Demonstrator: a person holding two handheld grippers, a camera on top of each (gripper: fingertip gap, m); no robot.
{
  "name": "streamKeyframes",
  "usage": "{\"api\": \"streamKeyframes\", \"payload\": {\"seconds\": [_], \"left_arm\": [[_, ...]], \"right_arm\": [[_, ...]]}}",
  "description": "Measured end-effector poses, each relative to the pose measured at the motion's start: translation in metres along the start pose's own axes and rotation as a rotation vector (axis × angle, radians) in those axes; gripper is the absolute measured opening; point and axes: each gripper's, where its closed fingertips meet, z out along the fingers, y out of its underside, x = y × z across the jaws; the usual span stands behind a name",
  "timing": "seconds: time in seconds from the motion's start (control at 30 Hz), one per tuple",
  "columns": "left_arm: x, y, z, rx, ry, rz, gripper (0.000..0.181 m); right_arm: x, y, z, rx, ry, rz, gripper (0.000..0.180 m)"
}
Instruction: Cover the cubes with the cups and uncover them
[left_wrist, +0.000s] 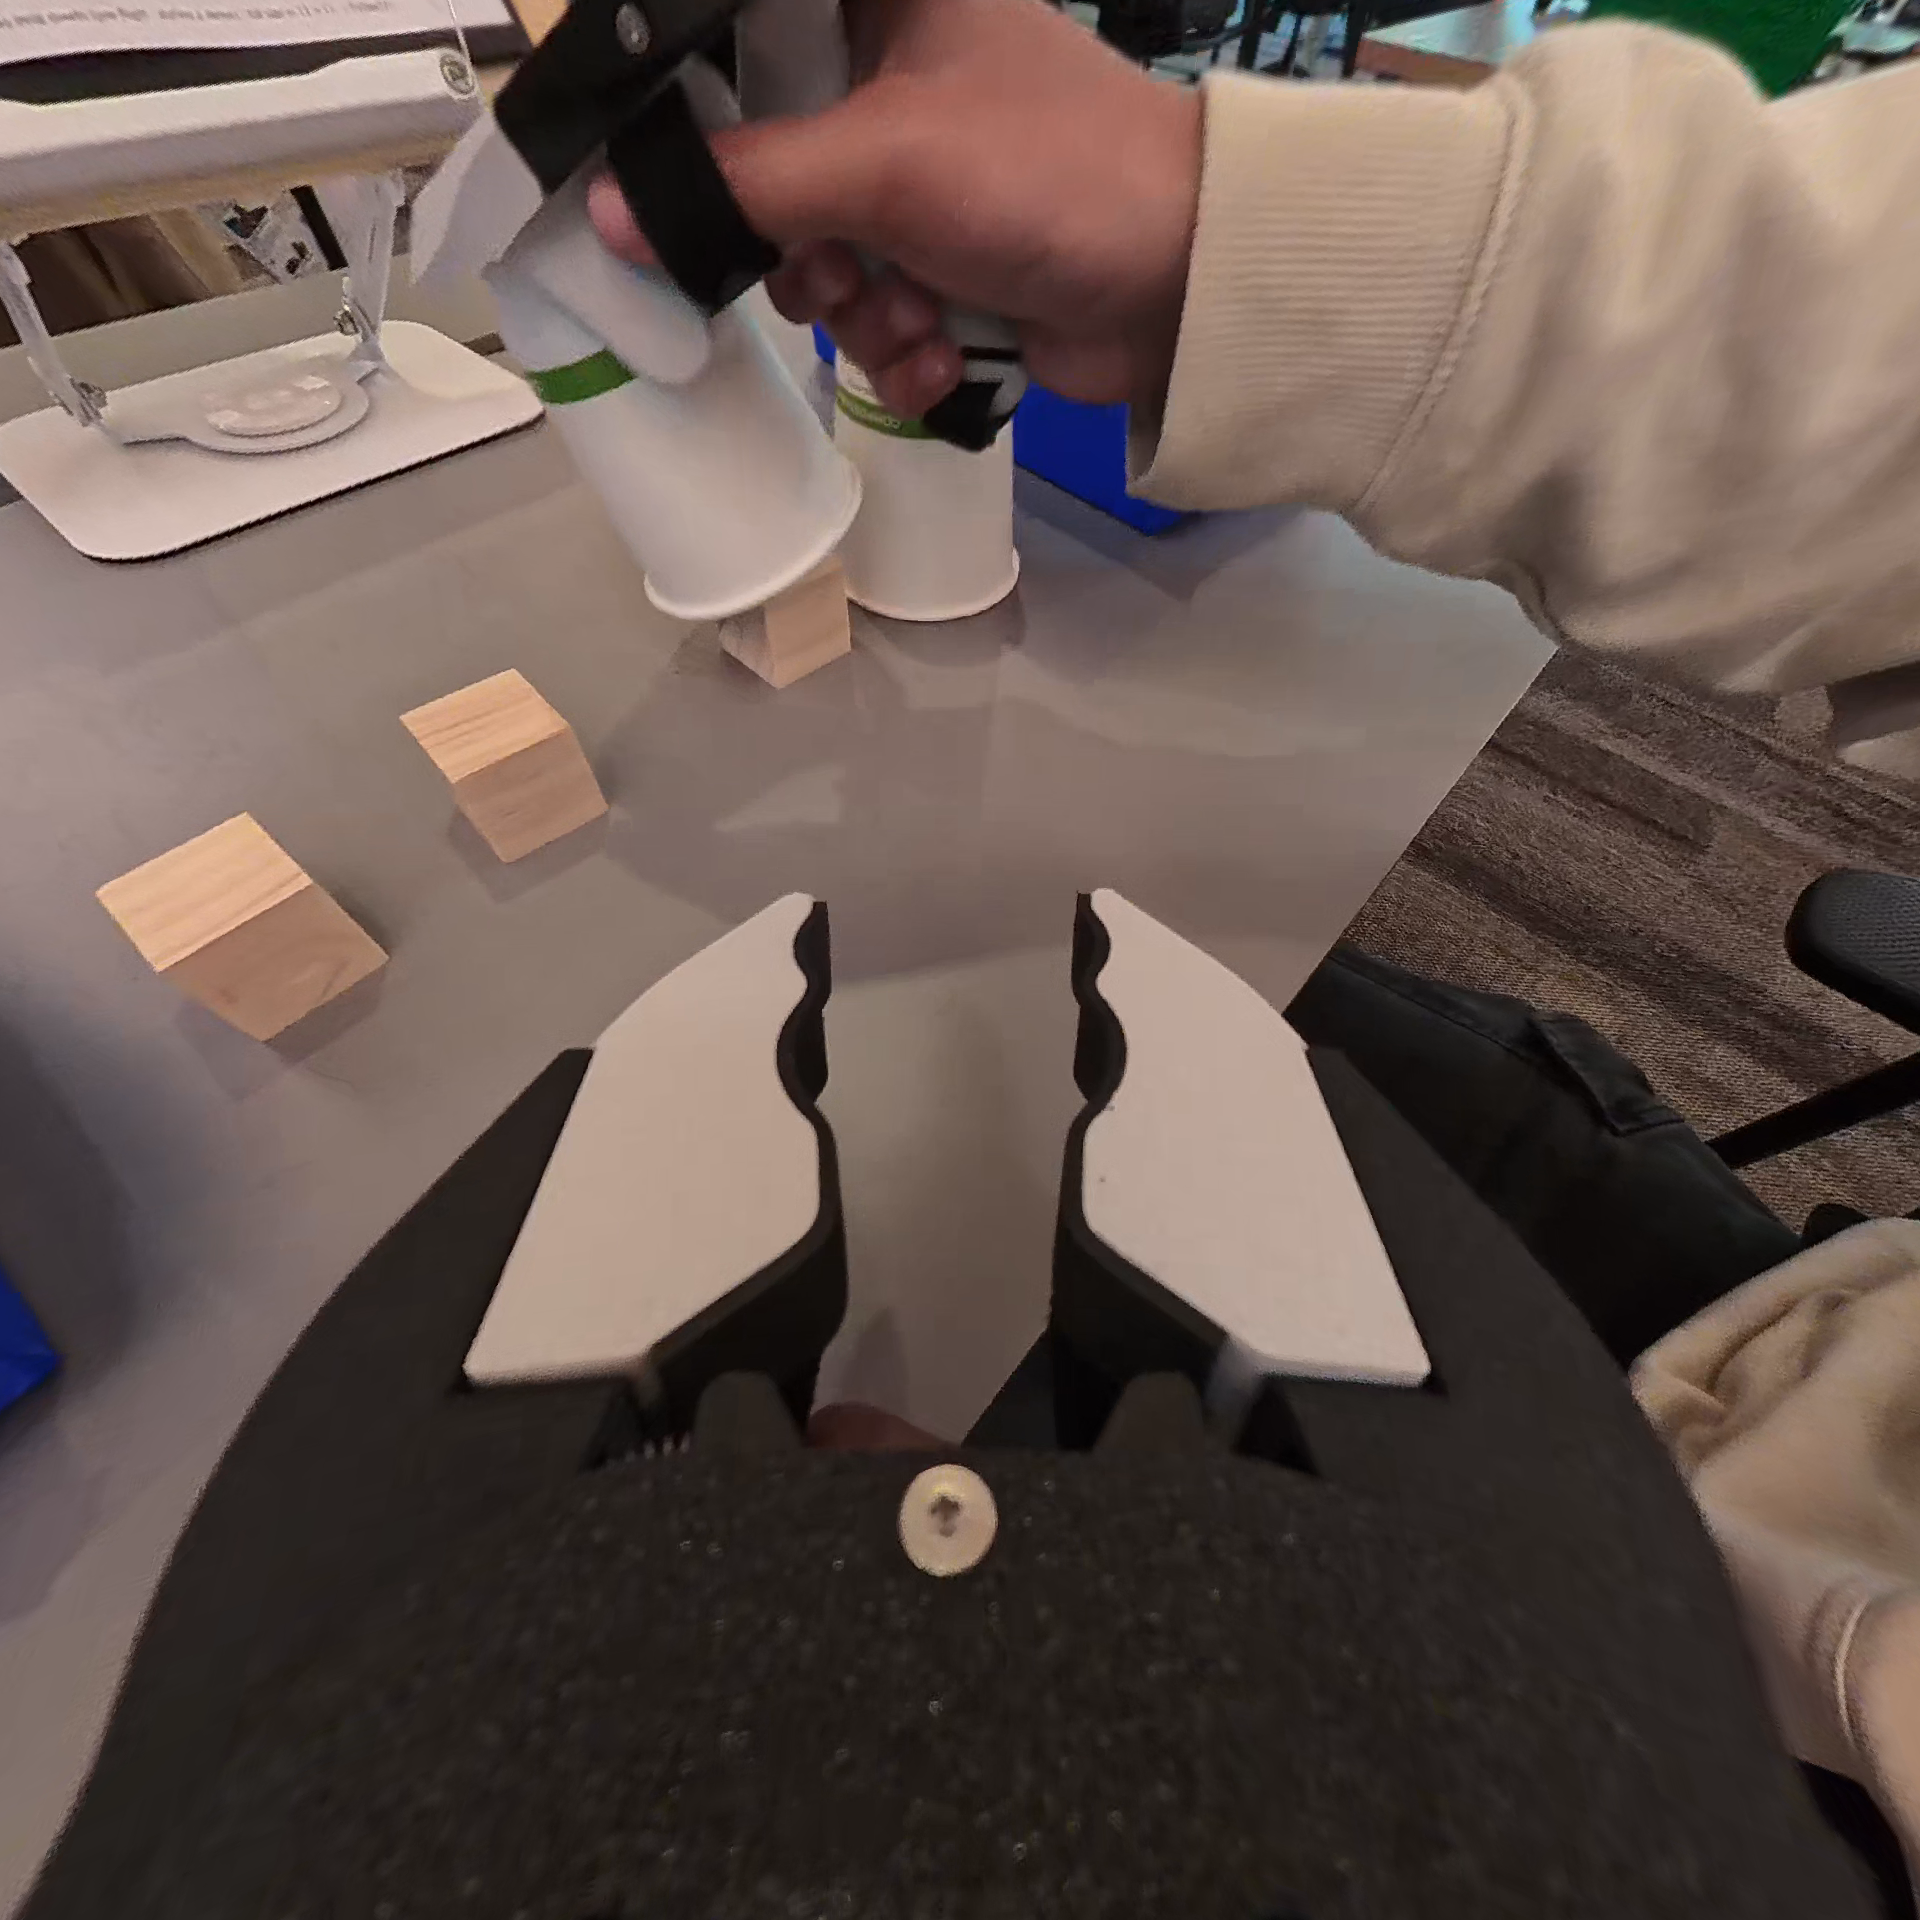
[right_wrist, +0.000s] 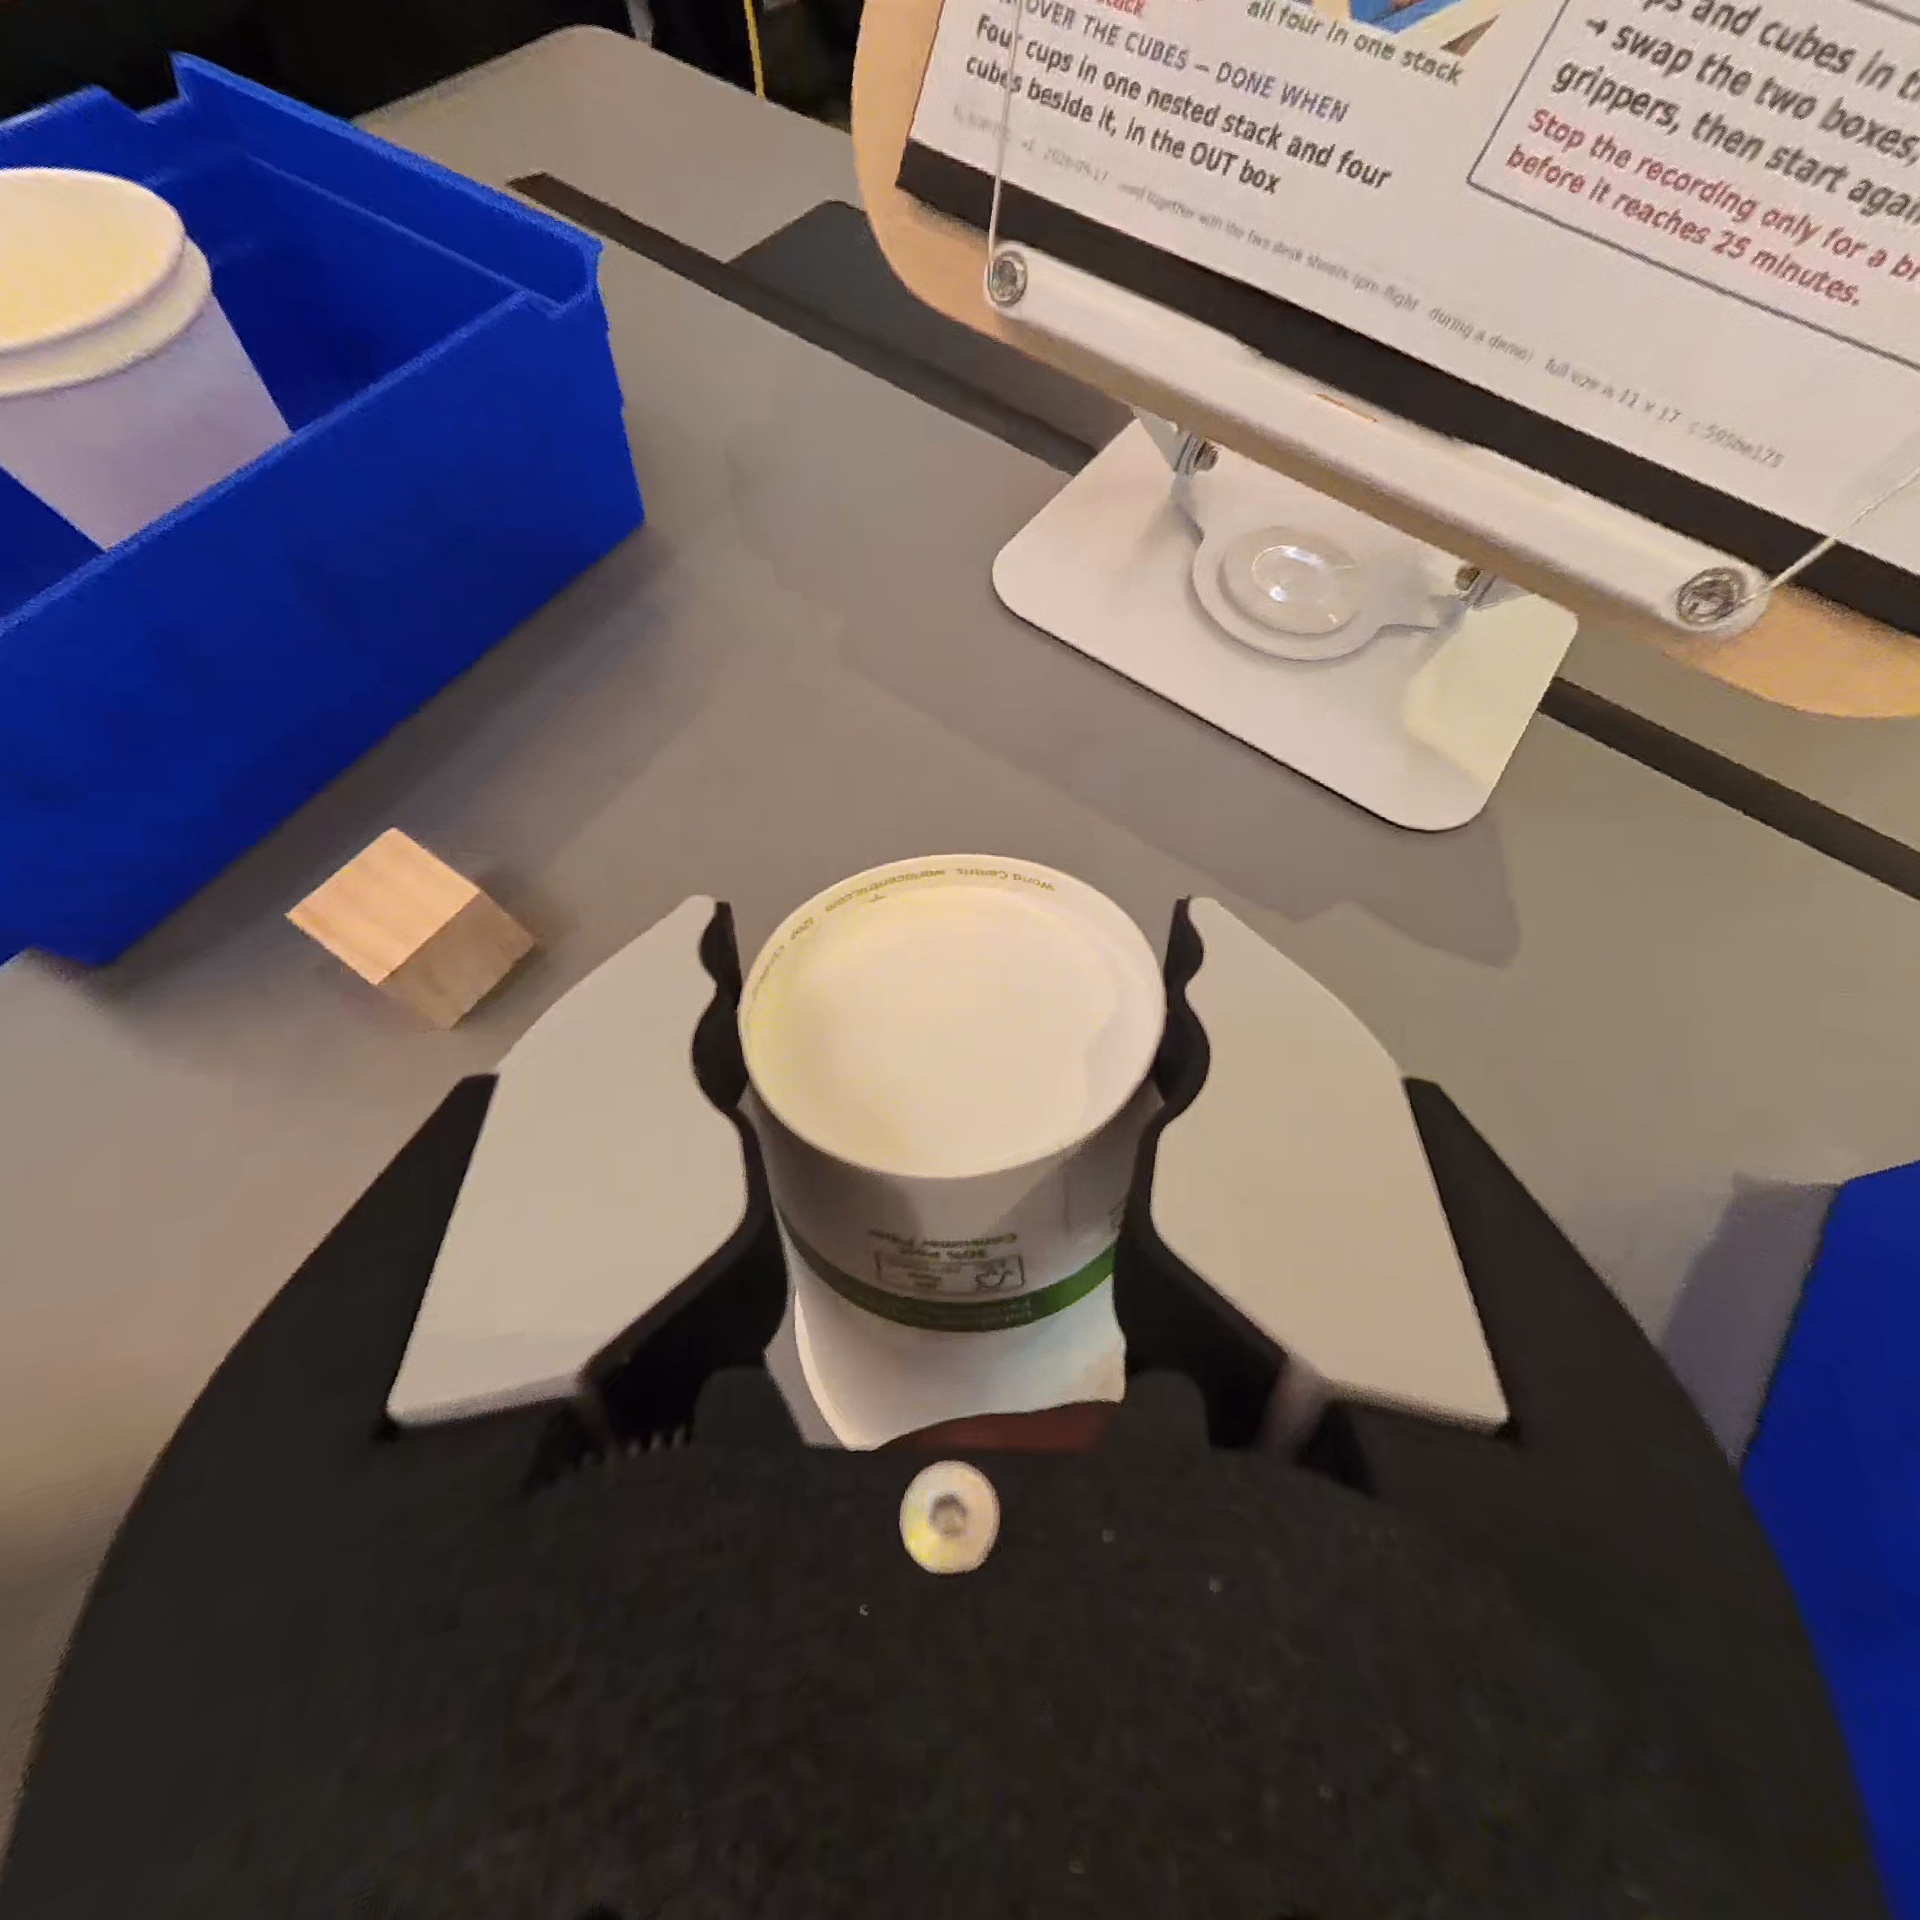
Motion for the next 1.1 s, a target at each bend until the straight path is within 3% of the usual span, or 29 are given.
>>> {"api": "streamKeyframes", "payload": {"seconds": [0.27,0.53,0.9,0.97,1.1], "left_arm": [[0.011,0.005,0.008,-0.027,0.041,0.017,0.044],[0.012,0.009,0.010,-0.045,0.052,0.016,0.044],[-0.009,0.017,0.012,-0.078,-0.020,-0.068,0.048],[-0.013,0.019,0.012,-0.086,-0.028,-0.084,0.049],[-0.025,0.021,0.007,-0.076,-0.067,-0.103,0.053]], "right_arm": [[-0.001,0.018,0.009,0.070,0.099,-0.034,0.078],[0.001,0.036,0.002,0.108,0.129,0.084,0.078],[-0.007,0.049,-0.010,0.115,0.069,0.169,0.078],[-0.007,0.039,-0.019,0.150,0.047,0.151,0.090],[-0.007,0.005,-0.079,0.312,0.016,0.098,0.091]]}}
